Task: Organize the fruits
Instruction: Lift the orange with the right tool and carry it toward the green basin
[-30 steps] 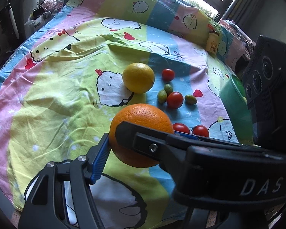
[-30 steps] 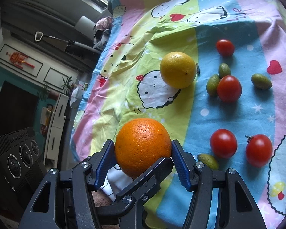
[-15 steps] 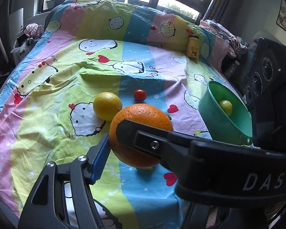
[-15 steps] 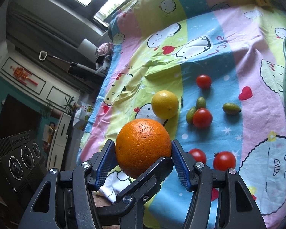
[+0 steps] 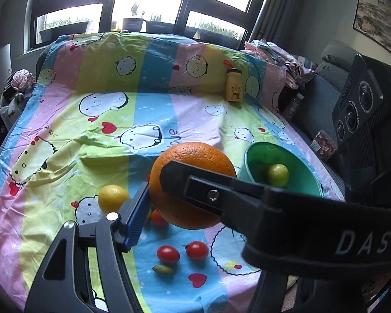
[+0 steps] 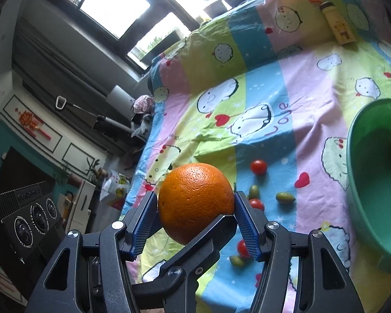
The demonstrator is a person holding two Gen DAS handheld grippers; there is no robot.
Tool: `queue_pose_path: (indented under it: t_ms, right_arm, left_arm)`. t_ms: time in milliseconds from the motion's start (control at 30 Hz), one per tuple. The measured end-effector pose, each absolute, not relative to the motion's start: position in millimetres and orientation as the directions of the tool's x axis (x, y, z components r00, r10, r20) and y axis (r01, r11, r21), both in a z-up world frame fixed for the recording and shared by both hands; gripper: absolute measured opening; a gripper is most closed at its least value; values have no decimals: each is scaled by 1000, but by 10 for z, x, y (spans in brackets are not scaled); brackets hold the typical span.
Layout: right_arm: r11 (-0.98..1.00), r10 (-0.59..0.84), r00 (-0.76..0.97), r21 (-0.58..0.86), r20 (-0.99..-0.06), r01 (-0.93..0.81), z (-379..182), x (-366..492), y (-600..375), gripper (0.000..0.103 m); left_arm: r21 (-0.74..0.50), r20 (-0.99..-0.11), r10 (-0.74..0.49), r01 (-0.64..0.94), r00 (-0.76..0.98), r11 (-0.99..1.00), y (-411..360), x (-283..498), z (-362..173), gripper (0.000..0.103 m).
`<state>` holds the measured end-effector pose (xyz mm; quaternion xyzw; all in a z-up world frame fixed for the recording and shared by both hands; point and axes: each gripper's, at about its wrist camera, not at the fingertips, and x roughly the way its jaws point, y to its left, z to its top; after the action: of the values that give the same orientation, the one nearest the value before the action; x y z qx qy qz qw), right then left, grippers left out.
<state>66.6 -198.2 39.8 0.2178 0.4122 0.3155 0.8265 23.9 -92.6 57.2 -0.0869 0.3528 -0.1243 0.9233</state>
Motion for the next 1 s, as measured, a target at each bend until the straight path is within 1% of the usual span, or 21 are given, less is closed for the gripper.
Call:
queue_pose_path:
  t_ms: [133, 367, 633, 833, 1000]
  right_arm:
    - [713, 692, 484, 610, -536, -345, 536, 747, -2071, 63]
    - [727, 676, 507, 598, -535, -337, 603, 878, -2179, 63]
    - [722, 674, 525, 615, -520, -316, 560, 921, -2289, 63]
    - [743, 648, 550, 599, -528, -299, 544, 894, -2347, 63]
    - [737, 641, 574, 615, -509, -278, 501, 846, -2451, 63]
  left_arm:
    - [-250, -614, -306, 188, 727, 950, -1002, 348, 683, 65]
    - [-258, -606, -325, 207, 726, 944, -1079, 508, 732, 65]
    - [-248, -607, -338, 232, 720, 941, -1184, 588, 710, 65]
    - [-273, -589, -373, 258, 717, 927, -1215, 585, 656, 65]
    - [-262, -584, -389, 287, 713, 921, -1315, 576, 630, 65]
